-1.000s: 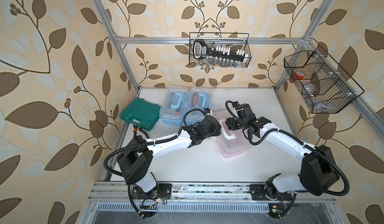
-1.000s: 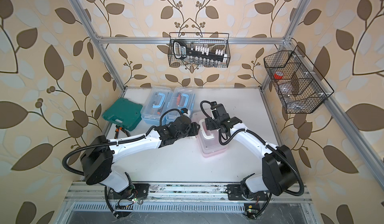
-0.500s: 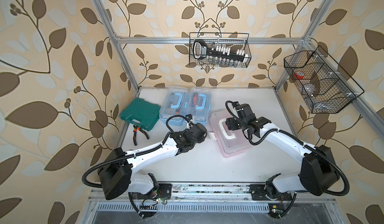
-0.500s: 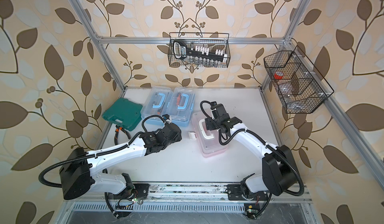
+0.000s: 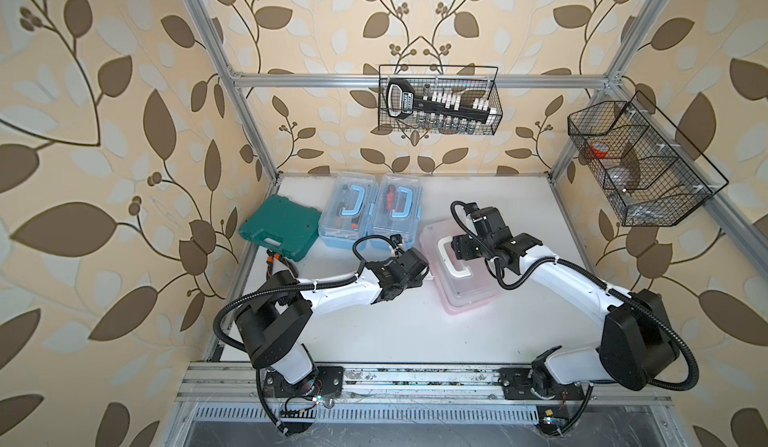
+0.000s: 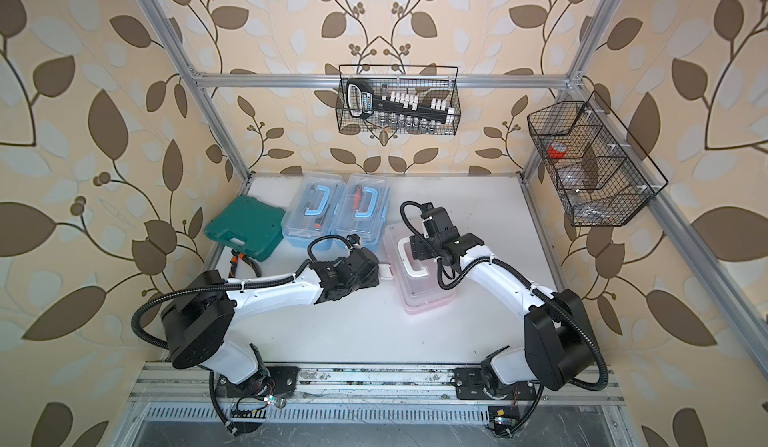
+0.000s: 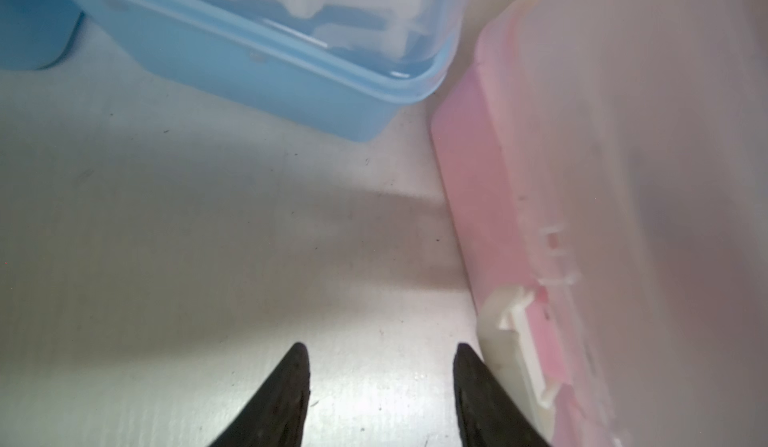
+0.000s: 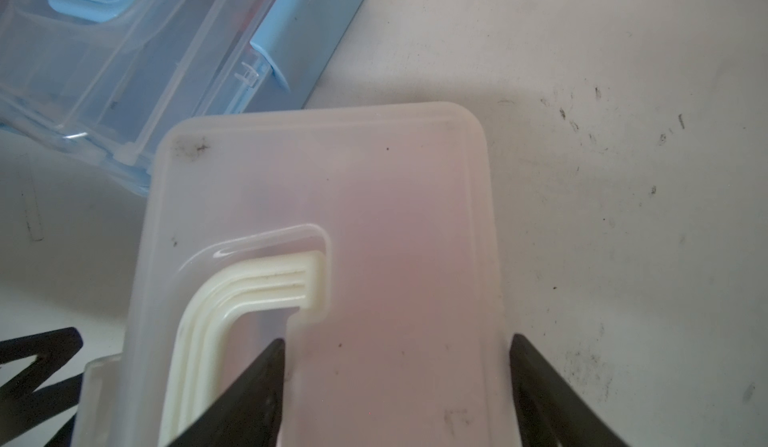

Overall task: Close toolboxes
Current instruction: Fasten the toolbox latch on the toolbox.

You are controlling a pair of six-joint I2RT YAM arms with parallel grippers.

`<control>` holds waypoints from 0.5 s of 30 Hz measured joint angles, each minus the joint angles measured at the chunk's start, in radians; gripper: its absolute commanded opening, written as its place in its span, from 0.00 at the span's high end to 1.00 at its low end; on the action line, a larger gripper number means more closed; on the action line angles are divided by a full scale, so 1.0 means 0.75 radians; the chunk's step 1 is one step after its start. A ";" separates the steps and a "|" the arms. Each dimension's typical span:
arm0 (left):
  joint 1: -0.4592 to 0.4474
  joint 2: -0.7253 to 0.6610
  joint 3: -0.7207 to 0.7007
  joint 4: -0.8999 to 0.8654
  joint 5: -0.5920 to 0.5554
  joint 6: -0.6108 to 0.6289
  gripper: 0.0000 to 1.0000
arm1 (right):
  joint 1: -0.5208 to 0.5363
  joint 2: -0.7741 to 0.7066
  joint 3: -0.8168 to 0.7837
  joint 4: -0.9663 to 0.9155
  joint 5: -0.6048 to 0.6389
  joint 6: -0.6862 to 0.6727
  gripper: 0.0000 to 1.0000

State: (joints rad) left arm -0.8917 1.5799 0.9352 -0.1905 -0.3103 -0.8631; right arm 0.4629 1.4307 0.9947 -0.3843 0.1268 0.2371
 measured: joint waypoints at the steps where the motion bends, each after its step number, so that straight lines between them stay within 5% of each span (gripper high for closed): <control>1: 0.000 0.002 0.011 0.010 0.004 0.002 0.44 | 0.000 0.001 0.000 0.000 0.000 0.000 0.25; 15: 0.002 0.048 0.064 0.073 0.055 0.036 0.44 | 0.003 0.004 0.001 0.007 0.000 -0.003 0.25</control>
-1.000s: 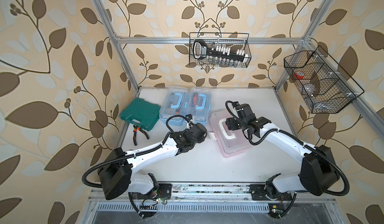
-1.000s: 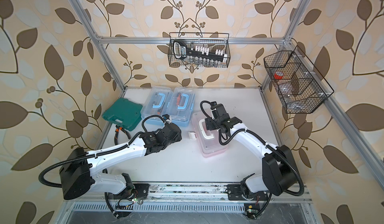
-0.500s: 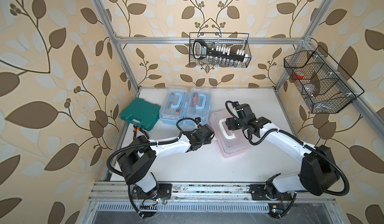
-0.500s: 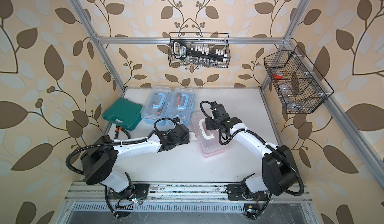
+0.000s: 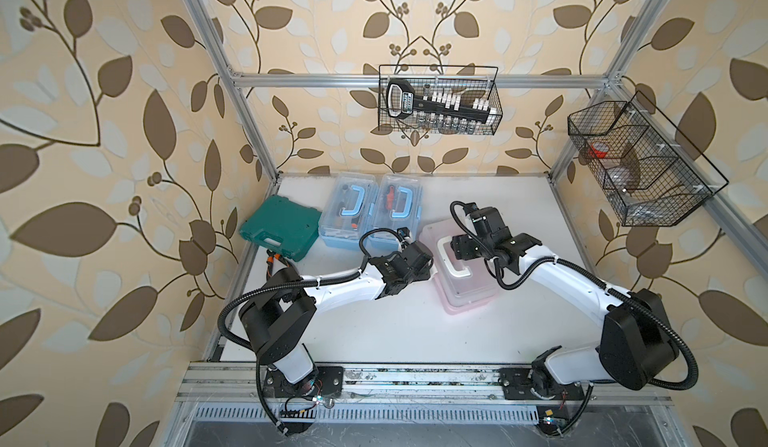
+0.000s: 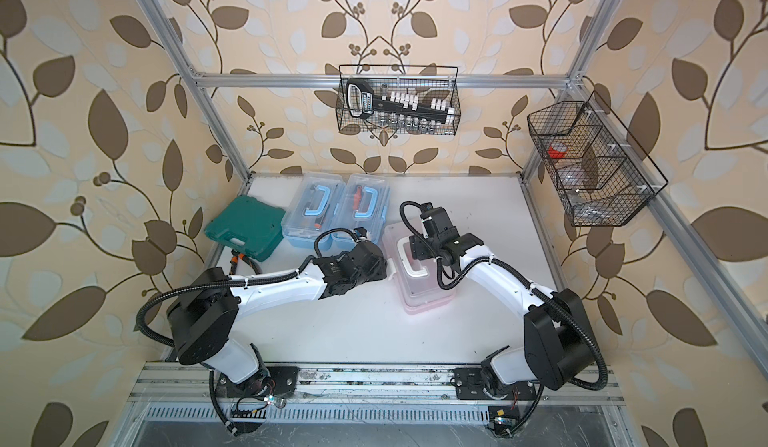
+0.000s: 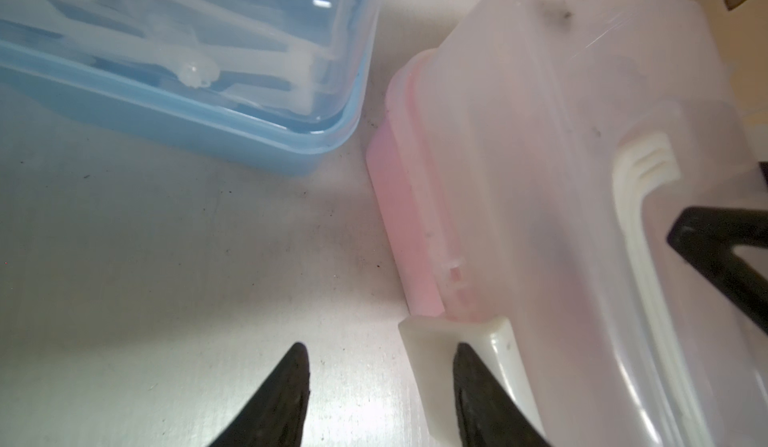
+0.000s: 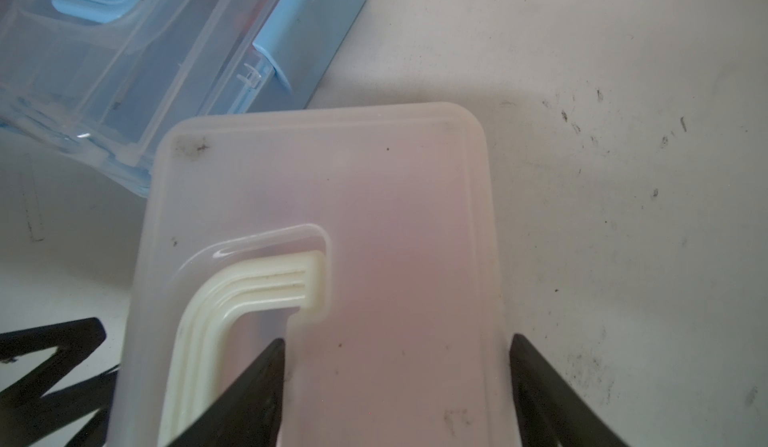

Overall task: Close toolboxes
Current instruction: Fasten the toolbox latch on the toolbox.

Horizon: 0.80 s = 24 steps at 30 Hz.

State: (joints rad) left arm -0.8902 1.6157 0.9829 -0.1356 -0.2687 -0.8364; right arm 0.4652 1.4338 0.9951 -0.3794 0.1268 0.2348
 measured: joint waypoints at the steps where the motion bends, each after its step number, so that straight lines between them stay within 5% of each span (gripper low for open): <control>1: 0.001 0.005 0.001 -0.001 -0.001 0.000 0.44 | 0.000 0.000 0.000 0.000 0.001 0.000 0.25; 24: 0.003 0.098 0.049 -0.054 0.007 0.001 0.44 | 0.000 0.003 0.000 0.004 0.005 -0.001 0.25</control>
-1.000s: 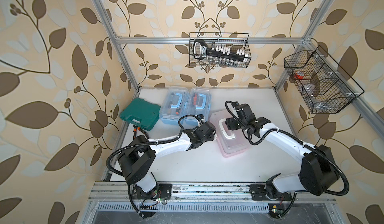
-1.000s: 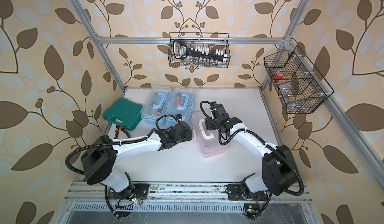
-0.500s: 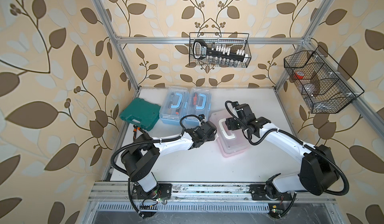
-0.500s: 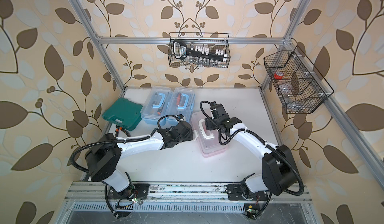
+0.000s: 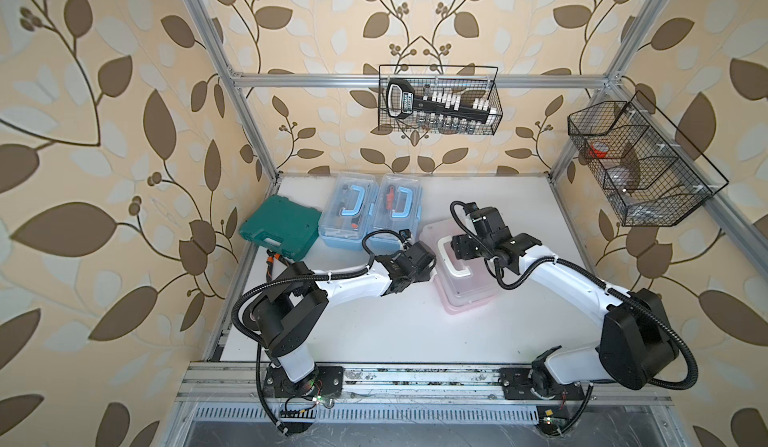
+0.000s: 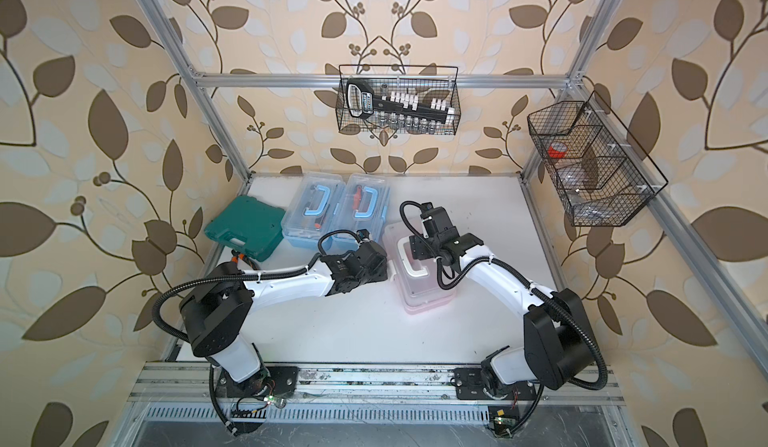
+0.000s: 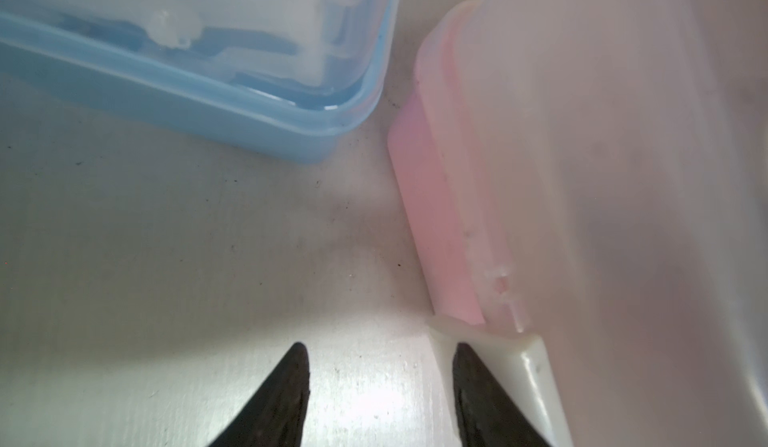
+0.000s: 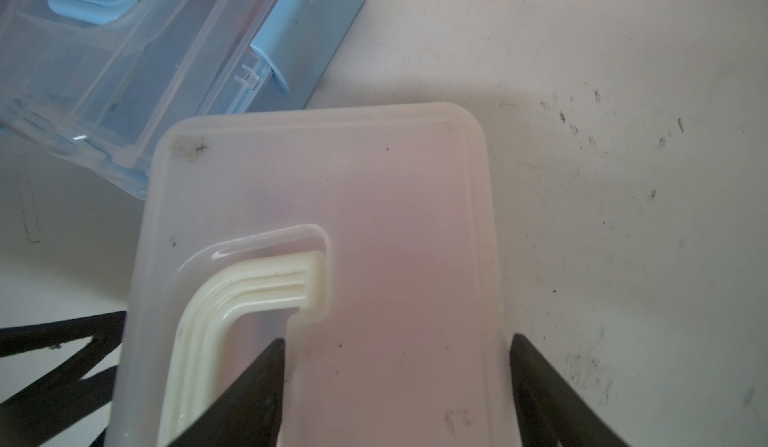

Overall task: Close toolboxes
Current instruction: Fasten the toolbox latch on the toolbox.

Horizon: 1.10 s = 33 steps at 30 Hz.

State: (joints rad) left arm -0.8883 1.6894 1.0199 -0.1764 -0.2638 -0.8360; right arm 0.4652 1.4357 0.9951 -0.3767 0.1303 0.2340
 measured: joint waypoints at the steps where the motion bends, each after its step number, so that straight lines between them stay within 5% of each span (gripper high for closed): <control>1: -0.001 0.010 0.001 0.004 0.008 0.000 0.44 | 0.002 0.002 0.000 0.000 0.000 -0.004 0.25; 33: -0.001 0.161 0.046 0.089 0.044 0.060 0.43 | 0.002 0.132 0.128 -0.034 0.064 -0.011 0.23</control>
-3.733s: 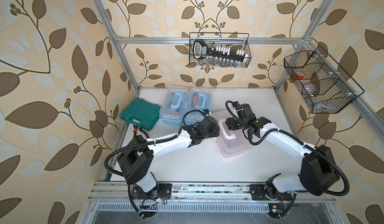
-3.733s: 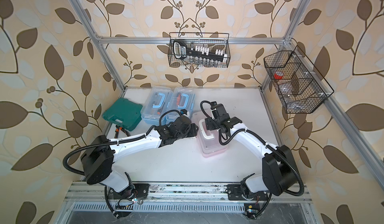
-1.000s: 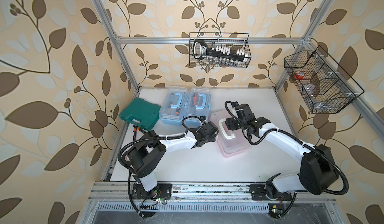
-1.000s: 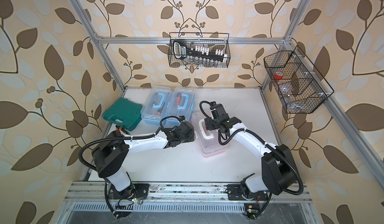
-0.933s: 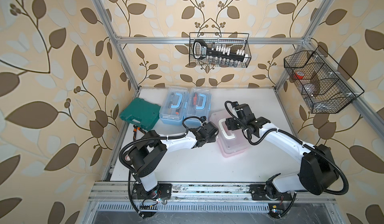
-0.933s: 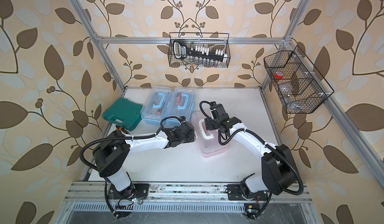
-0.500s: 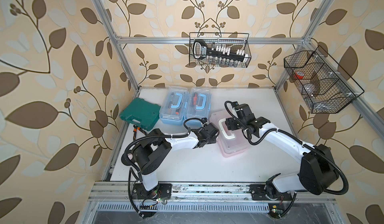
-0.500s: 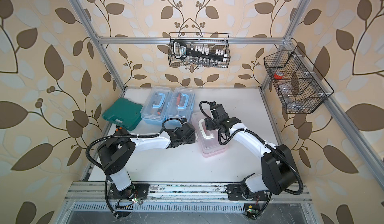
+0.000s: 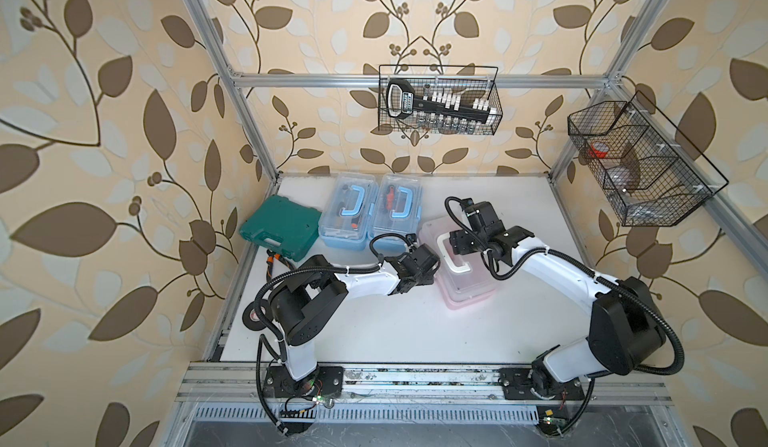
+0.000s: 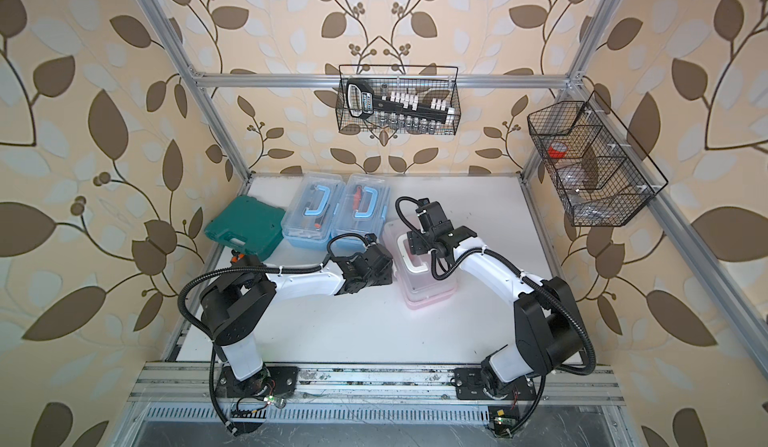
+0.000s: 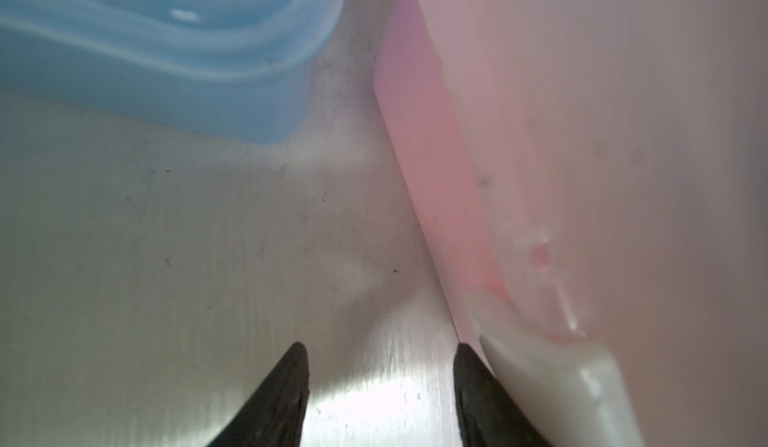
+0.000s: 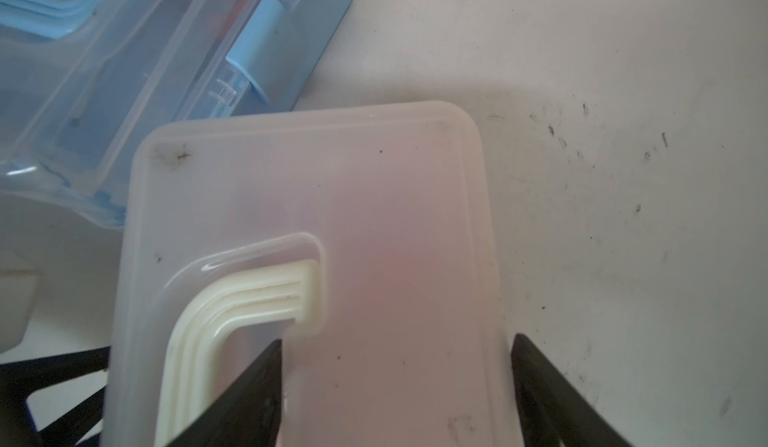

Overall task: Close toolboxes
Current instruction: Fasten the toolbox latch on the toolbox, then reset both arms

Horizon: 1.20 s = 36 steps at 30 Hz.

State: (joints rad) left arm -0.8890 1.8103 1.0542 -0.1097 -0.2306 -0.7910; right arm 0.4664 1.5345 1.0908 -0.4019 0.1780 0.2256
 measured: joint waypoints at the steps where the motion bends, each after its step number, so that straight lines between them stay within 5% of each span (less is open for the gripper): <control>1: 0.000 0.019 0.017 -0.002 -0.010 0.010 0.43 | -0.003 0.018 0.017 0.001 0.009 0.000 0.22; 7: 0.000 0.047 0.072 -0.031 -0.041 0.071 0.37 | -0.016 0.106 0.114 -0.002 0.057 0.001 0.17; 14: -0.005 -0.041 0.060 -0.018 -0.084 0.178 0.18 | -0.059 0.148 0.232 -0.047 -0.012 0.010 0.01; 16: -0.010 -0.110 0.051 0.004 -0.091 0.212 0.01 | -0.078 0.149 0.284 -0.061 -0.040 0.005 0.01; 22: -0.021 -0.448 -0.091 0.007 -0.164 0.264 0.01 | -0.226 0.103 0.325 -0.050 -0.064 0.004 0.01; 29: -0.020 -0.949 -0.401 -0.222 -0.430 0.240 0.01 | -0.524 -0.187 -0.041 0.094 -0.036 0.074 0.01; 36: -0.007 -1.186 -0.510 -0.562 -0.725 0.158 0.01 | -0.605 -0.228 -0.259 0.234 0.043 0.113 0.01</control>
State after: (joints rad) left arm -0.8944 0.9207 0.6720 -0.5308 -0.7742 -0.6727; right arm 0.0124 1.3632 0.8963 -0.2260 0.2104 0.3103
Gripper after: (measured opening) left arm 0.988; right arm 0.989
